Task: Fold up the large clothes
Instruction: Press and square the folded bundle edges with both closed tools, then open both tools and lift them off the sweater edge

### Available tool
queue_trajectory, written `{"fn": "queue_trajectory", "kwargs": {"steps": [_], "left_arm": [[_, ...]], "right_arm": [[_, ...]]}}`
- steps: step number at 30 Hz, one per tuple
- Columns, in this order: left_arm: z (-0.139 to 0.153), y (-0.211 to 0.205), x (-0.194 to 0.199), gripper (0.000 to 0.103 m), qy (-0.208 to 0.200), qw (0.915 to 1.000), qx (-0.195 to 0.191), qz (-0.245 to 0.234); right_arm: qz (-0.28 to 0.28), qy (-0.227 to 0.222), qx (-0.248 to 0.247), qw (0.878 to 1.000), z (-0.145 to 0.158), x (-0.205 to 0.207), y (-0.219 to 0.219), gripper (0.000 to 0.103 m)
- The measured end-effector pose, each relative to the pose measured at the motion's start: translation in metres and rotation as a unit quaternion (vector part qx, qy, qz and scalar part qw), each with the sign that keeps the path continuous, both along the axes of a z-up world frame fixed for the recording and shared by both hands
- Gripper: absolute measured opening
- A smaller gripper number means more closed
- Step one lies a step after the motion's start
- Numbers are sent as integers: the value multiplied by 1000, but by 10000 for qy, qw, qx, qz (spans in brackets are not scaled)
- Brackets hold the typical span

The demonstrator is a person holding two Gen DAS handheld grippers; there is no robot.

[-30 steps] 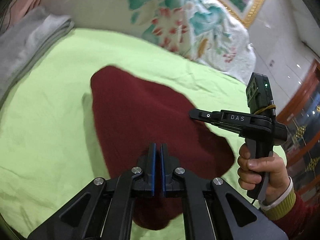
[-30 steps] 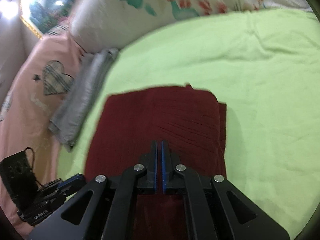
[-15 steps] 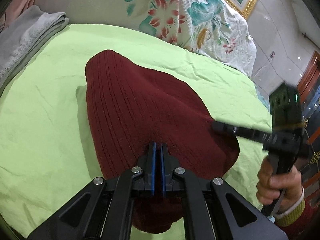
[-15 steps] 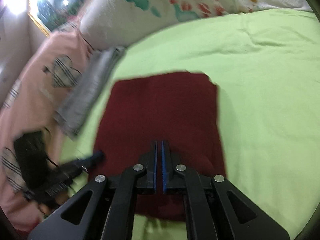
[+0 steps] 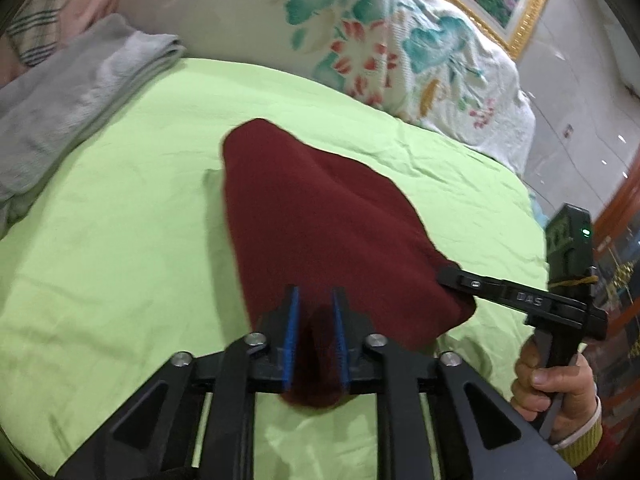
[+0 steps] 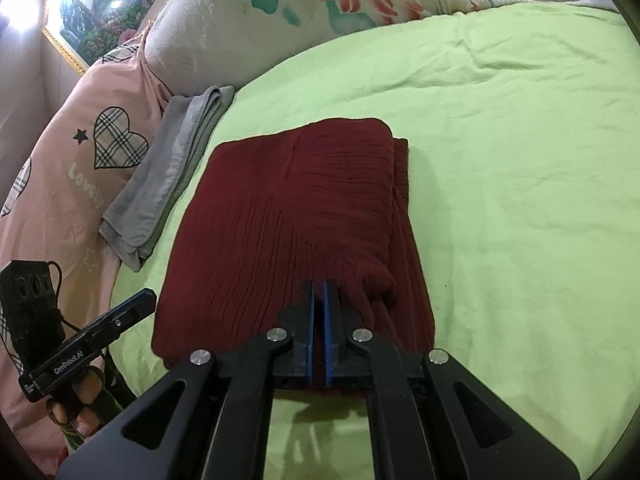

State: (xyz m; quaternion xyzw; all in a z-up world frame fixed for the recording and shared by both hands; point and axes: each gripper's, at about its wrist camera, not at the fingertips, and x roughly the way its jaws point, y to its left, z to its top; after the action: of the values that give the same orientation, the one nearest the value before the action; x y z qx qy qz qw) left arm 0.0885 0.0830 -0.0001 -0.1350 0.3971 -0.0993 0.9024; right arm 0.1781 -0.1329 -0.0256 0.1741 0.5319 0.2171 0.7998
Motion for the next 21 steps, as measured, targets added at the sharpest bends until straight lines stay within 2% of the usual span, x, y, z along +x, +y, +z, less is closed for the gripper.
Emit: {"fn": "queue_trajectory", "kwargs": {"steps": [2,3,4,6,7,10,14,15,16,20,21], "left_arm": [[0,4,-2,23,3,10000,39,87],[0,5,-1,23,28,9999,81,137],[-1,7,1,23,60,9998,97,168],[-3,10,8,23,122,9996,84,258],[-5,11,12,24,146,9995,55,275],[-8,11,22,25,178,9994,58,277],[-11,8,34,28,266,9994,110,214],[-12,8,36,28,286,9993,97,211],[-13,7,38,28,303,9993,84,211],[-8,4,40,31,156,9999,35,28],[-10,0,41,31,160,9998,137,1]], "right_arm": [[-22,-52,55,10000,6,1,-3,5],[-71,-106,52,9999,10,4,-5,12],[-153,-155,32,9998,13,11,-7,18],[-264,-310,-78,9991,19,28,-12,48],[-265,-349,-143,9989,18,37,-13,51],[-210,-131,-200,9995,1,73,-11,51],[-117,361,-195,9991,-40,114,-4,50],[-57,508,-60,9987,-50,120,-1,34],[9,560,44,9984,-55,122,2,24],[-325,-114,28,9994,-27,106,-10,6],[-475,-178,-44,9987,-24,102,-16,6]]}}
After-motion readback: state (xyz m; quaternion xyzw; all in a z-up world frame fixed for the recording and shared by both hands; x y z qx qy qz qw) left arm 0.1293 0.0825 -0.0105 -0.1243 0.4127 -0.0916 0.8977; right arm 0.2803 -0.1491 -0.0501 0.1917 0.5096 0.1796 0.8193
